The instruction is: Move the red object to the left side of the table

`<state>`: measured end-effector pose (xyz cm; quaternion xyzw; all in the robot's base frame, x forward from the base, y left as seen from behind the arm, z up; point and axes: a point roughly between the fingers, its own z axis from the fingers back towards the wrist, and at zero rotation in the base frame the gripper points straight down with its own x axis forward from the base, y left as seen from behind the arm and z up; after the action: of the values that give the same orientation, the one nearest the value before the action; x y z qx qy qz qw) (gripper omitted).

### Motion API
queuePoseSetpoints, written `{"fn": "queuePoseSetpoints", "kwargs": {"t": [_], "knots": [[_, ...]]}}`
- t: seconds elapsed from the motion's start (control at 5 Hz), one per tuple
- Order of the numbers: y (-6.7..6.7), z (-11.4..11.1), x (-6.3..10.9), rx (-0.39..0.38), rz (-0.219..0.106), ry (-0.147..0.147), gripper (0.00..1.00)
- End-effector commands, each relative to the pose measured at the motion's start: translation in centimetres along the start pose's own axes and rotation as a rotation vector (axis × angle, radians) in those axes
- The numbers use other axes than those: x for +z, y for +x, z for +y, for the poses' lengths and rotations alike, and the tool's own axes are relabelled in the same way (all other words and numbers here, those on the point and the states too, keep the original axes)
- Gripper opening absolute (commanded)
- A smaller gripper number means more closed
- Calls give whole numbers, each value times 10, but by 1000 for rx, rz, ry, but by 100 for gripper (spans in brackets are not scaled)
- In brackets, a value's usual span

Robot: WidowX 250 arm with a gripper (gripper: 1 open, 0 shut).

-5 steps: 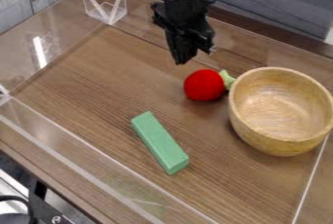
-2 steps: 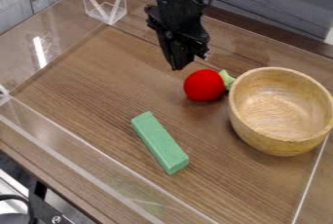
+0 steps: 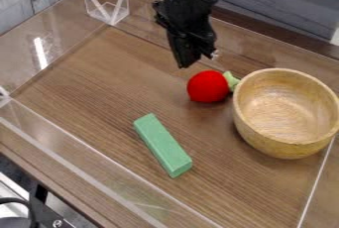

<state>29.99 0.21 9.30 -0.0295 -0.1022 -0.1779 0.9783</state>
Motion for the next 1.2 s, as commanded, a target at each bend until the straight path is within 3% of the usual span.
{"fn": "queuePoseSetpoints", "kwargs": {"t": [0.0, 0.6, 1.0], "knots": [[11, 1, 9, -80, -43, 1, 0], [25, -6, 9, -216, -58, -21, 0], [35, -6, 1, -234, -51, -31, 0]]}}
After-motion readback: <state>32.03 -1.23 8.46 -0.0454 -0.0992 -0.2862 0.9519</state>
